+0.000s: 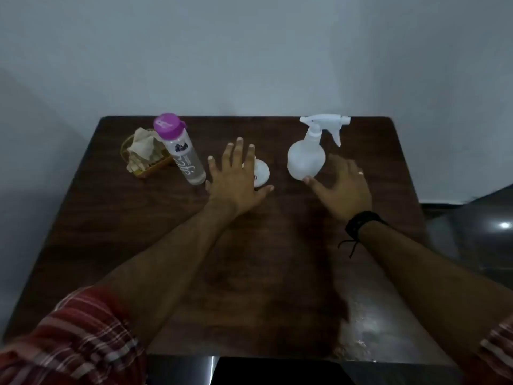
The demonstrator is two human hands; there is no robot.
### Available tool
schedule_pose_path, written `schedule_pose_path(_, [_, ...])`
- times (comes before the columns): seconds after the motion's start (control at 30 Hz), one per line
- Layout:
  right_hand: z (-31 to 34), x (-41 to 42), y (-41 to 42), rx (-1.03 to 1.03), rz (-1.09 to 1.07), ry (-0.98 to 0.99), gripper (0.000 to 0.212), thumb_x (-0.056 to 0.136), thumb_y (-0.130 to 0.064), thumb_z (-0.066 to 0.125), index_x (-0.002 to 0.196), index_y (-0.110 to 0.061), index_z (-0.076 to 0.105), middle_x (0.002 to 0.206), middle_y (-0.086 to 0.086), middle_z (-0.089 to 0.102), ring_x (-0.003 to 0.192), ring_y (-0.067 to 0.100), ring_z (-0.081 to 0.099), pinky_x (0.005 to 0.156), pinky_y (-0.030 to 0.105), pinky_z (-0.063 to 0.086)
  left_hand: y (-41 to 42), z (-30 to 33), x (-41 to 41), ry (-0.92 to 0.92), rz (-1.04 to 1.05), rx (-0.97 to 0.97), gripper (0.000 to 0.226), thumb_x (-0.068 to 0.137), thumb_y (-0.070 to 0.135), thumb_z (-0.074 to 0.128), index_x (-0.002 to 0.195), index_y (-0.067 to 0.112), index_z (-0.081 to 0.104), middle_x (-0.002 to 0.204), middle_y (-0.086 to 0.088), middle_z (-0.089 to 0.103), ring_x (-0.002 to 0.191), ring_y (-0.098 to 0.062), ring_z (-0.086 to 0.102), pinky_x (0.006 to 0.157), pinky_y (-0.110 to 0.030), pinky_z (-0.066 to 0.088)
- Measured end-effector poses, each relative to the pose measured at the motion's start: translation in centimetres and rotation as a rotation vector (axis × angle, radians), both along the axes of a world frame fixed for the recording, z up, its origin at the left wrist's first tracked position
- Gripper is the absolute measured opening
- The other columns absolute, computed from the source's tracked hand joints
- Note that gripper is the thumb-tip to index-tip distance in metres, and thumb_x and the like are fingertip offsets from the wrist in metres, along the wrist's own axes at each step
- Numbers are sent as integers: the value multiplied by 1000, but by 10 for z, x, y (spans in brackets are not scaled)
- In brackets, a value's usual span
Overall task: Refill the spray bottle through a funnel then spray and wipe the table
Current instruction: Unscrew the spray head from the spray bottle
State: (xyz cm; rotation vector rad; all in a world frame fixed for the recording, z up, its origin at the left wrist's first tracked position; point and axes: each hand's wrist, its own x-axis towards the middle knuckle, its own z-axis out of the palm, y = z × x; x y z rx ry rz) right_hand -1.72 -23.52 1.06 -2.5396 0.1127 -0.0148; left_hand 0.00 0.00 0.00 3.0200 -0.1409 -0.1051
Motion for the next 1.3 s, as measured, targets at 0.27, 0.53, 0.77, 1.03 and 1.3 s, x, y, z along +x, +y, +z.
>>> schedule_pose_path(0.27, [-33,58,0,93,53,-32,114,70,-80,70,159,-25,25,160,1,35,147,25,34,121,47,29,4,-50,29,26,116,-70,96,81,82,42,153,20,31,160,-1,34,154,-29,5,118,-68,6])
schedule_pose_path(0.53, [-68,78,6,241,106,-123,83,74,-74,71,141,-30,47,139,-8,54,121,10,53,106,39,47,6,-77,32,-99,102,-60,78,87,74,46,145,22,46,146,-4,54,140,-27,42,117,-64,16])
schedule_pose_path(0.77, [-79,65,7,293,133,-239,77,75,-70,72,138,-32,50,133,-11,58,120,10,56,106,41,49,6,-84,25,-136,123,-166,75,85,75,51,140,24,48,141,-1,56,131,-27,50,115,-64,23])
schedule_pose_path(1.03, [-81,-14,-3,346,184,-296,68,79,-61,74,136,-31,54,130,-11,61,117,12,59,105,42,50,3,-84,-49,-159,95,-212,72,82,75,53,134,25,52,131,1,60,120,-24,55,104,-58,41])
schedule_pose_path(1.3, [-86,-93,-21,386,205,-331,66,73,-69,75,130,-41,56,127,-11,63,115,13,60,103,46,51,3,-80,-145,-165,75,-204,71,83,75,53,135,26,51,126,1,59,111,-21,56,98,-52,47])
